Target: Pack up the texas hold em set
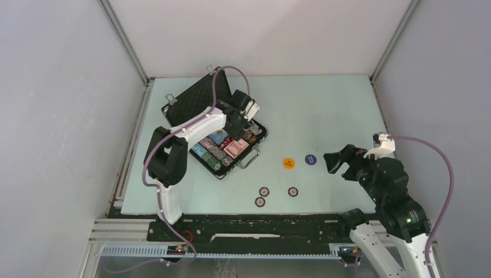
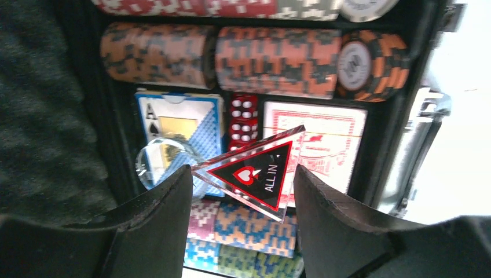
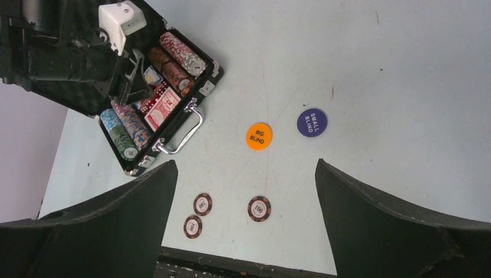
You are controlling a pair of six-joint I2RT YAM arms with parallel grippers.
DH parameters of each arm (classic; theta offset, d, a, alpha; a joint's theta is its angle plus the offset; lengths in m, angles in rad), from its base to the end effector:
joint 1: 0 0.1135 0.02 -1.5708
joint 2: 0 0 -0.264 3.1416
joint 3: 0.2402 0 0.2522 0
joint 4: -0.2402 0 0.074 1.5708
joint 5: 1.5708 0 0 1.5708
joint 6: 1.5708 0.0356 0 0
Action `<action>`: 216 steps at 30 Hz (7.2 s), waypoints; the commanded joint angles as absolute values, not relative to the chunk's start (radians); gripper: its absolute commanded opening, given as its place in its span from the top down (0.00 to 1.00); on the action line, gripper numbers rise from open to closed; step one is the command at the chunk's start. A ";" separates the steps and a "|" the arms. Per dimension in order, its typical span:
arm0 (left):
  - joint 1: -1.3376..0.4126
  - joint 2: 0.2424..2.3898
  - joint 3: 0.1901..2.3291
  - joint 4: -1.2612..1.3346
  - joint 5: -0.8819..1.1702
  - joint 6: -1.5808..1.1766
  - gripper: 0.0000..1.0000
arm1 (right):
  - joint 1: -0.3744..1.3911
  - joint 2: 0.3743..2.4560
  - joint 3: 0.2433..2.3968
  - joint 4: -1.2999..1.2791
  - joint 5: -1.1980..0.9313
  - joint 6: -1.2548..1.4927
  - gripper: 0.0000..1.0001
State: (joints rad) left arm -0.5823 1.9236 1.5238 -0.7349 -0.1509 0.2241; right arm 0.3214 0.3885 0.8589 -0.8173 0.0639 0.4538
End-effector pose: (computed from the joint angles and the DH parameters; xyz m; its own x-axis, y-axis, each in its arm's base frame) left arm 0.3423 -0.2190 0.2222 -0.6291 0.6773 -0.3816 0.6466 0.7283 0.2267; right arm 0.0670 0.0199 0.3408 -0.4031 0.3269 -0.8548 -0.0907 0.9152 0.3928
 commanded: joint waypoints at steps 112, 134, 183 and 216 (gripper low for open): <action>-0.383 1.768 1.244 -0.359 0.121 -0.435 0.11 | 0.345 0.408 0.845 -0.771 0.050 0.438 0.01; -0.389 1.731 1.263 -0.421 -0.051 -0.386 0.01 | 0.347 0.408 0.838 -0.763 0.044 0.438 0.00; -0.377 1.870 1.408 -0.524 -0.224 -0.363 0.01 | 0.350 0.400 0.838 -0.764 0.042 0.437 0.00; -0.414 1.925 1.329 -0.336 0.032 -0.543 0.14 | 0.353 0.402 0.838 -0.764 0.047 0.437 0.00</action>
State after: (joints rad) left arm -0.4126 1.8645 1.2991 -0.3084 0.0231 -0.5488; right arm 0.3431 0.4057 0.8421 -0.7914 0.0437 0.4526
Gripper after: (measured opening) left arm 0.858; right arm 0.993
